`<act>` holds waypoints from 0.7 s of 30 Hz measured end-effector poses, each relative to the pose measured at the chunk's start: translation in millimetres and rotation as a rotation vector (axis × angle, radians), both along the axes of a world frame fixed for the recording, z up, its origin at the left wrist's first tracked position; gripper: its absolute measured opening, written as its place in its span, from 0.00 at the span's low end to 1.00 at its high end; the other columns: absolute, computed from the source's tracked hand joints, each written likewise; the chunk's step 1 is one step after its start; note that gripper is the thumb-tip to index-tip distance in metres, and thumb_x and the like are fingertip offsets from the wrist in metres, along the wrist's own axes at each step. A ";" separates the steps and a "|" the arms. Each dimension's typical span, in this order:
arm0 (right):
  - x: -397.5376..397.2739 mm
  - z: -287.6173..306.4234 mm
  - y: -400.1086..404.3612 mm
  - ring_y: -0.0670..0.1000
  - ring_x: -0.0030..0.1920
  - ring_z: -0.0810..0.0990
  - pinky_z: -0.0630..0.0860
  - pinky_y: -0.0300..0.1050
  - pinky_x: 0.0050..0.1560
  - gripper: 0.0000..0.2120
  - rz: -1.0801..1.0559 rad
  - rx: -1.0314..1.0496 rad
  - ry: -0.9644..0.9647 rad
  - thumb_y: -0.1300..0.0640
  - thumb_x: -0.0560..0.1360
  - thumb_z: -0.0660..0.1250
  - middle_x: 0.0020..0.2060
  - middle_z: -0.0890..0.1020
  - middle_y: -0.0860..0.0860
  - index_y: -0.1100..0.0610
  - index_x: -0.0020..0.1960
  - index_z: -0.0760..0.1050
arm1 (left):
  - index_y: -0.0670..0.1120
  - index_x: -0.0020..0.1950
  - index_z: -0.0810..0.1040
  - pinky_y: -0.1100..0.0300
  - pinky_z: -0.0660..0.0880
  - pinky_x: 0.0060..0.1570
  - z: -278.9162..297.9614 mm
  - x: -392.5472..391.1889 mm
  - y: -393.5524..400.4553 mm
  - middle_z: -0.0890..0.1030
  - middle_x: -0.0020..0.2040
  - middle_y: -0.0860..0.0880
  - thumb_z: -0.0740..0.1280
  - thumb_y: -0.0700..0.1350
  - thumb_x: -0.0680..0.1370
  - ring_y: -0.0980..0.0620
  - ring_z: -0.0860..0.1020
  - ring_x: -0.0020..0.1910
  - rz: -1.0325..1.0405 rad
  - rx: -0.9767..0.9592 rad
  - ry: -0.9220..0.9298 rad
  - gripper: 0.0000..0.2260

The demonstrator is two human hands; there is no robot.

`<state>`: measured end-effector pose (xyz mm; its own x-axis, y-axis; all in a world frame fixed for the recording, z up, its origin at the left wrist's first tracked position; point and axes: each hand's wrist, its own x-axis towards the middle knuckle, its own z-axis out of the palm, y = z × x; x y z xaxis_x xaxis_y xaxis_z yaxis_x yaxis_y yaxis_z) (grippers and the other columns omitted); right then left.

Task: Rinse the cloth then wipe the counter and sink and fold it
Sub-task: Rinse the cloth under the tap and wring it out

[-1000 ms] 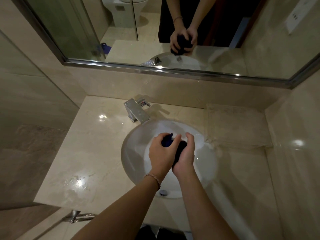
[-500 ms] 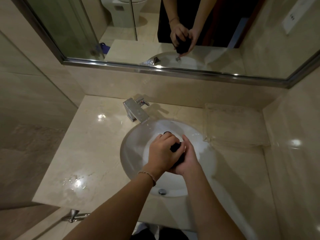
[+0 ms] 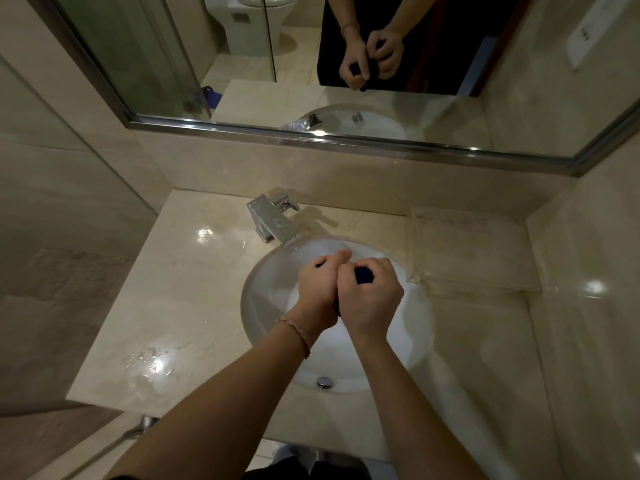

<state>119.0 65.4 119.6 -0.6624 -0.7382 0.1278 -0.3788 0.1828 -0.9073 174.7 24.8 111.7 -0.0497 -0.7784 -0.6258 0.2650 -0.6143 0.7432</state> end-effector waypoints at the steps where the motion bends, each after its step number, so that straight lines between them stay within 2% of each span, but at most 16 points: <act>1: -1.5 0.8 -0.7 0.45 0.32 0.75 0.69 0.32 0.32 0.06 0.031 -0.029 0.086 0.56 0.69 0.69 0.35 0.78 0.47 0.55 0.33 0.77 | 0.39 0.44 0.78 0.58 0.75 0.31 2.2 0.7 -3.0 0.75 0.36 0.43 0.67 0.39 0.80 0.47 0.76 0.35 -0.072 0.010 0.008 0.06; 2: -3.4 -0.4 -1.8 0.46 0.31 0.74 0.70 0.35 0.31 0.07 0.062 -0.049 0.153 0.55 0.68 0.68 0.35 0.78 0.47 0.56 0.33 0.77 | 0.37 0.43 0.78 0.60 0.75 0.29 4.2 1.8 -5.2 0.76 0.36 0.44 0.65 0.37 0.80 0.48 0.77 0.34 -0.170 -0.003 -0.023 0.07; 5: -11.5 -3.0 -0.3 0.48 0.32 0.73 0.71 0.39 0.30 0.09 0.176 -0.099 0.237 0.53 0.70 0.65 0.34 0.76 0.47 0.55 0.33 0.73 | 0.42 0.37 0.77 0.61 0.74 0.26 14.5 8.0 -10.7 0.76 0.32 0.47 0.60 0.30 0.78 0.50 0.77 0.31 -0.488 -0.097 -0.194 0.13; 10: -17.3 -10.6 1.6 0.47 0.30 0.68 0.67 0.39 0.29 0.10 0.262 -0.131 0.253 0.53 0.71 0.63 0.32 0.70 0.46 0.52 0.33 0.65 | 0.41 0.39 0.76 0.60 0.75 0.28 20.9 11.8 -14.0 0.76 0.33 0.46 0.60 0.29 0.76 0.49 0.77 0.30 -0.697 -0.116 -0.345 0.11; 12: -18.7 -16.6 3.6 0.46 0.30 0.68 0.66 0.37 0.30 0.10 0.284 -0.151 0.241 0.55 0.72 0.64 0.32 0.70 0.46 0.51 0.34 0.65 | 0.42 0.38 0.76 0.60 0.75 0.31 17.3 10.6 -10.3 0.76 0.34 0.47 0.62 0.32 0.78 0.50 0.76 0.33 -0.644 -0.124 -0.343 0.10; 14: -22.4 -21.6 7.8 0.45 0.32 0.68 0.65 0.33 0.32 0.10 0.294 -0.187 0.231 0.56 0.73 0.64 0.33 0.70 0.46 0.53 0.34 0.67 | 0.42 0.37 0.76 0.59 0.75 0.31 13.8 8.7 -7.2 0.76 0.33 0.47 0.65 0.36 0.79 0.50 0.76 0.33 -0.467 -0.096 -0.269 0.11; 16: -28.0 -27.2 12.1 0.44 0.34 0.69 0.65 0.31 0.35 0.10 0.287 -0.218 0.203 0.57 0.75 0.63 0.35 0.72 0.48 0.57 0.35 0.69 | 0.43 0.35 0.75 0.58 0.75 0.33 11.2 4.7 -5.8 0.75 0.31 0.47 0.70 0.47 0.80 0.49 0.76 0.33 -0.330 -0.100 -0.275 0.15; 19: -33.9 -31.6 17.2 0.41 0.40 0.74 0.68 0.30 0.42 0.09 0.266 -0.237 0.140 0.58 0.78 0.62 0.39 0.75 0.51 0.61 0.40 0.74 | 0.43 0.39 0.75 0.52 0.77 0.40 11.0 -1.6 -5.0 0.75 0.34 0.47 0.65 0.63 0.80 0.49 0.76 0.36 -0.342 -0.190 -0.369 0.24; 21: -34.0 -30.7 20.3 0.41 0.45 0.77 0.71 0.30 0.45 0.06 0.211 -0.209 0.037 0.58 0.78 0.64 0.44 0.78 0.51 0.60 0.48 0.77 | 0.39 0.46 0.78 0.50 0.81 0.48 13.8 -2.1 -6.2 0.82 0.42 0.47 0.61 0.66 0.80 0.49 0.81 0.42 -0.375 -0.148 -0.338 0.28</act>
<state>84.9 85.7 88.9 -0.4889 -0.8145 0.3123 -0.4218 -0.0926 -0.9019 172.6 18.7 125.5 -0.1562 -0.8270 -0.5400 -0.2229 -0.5031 0.8350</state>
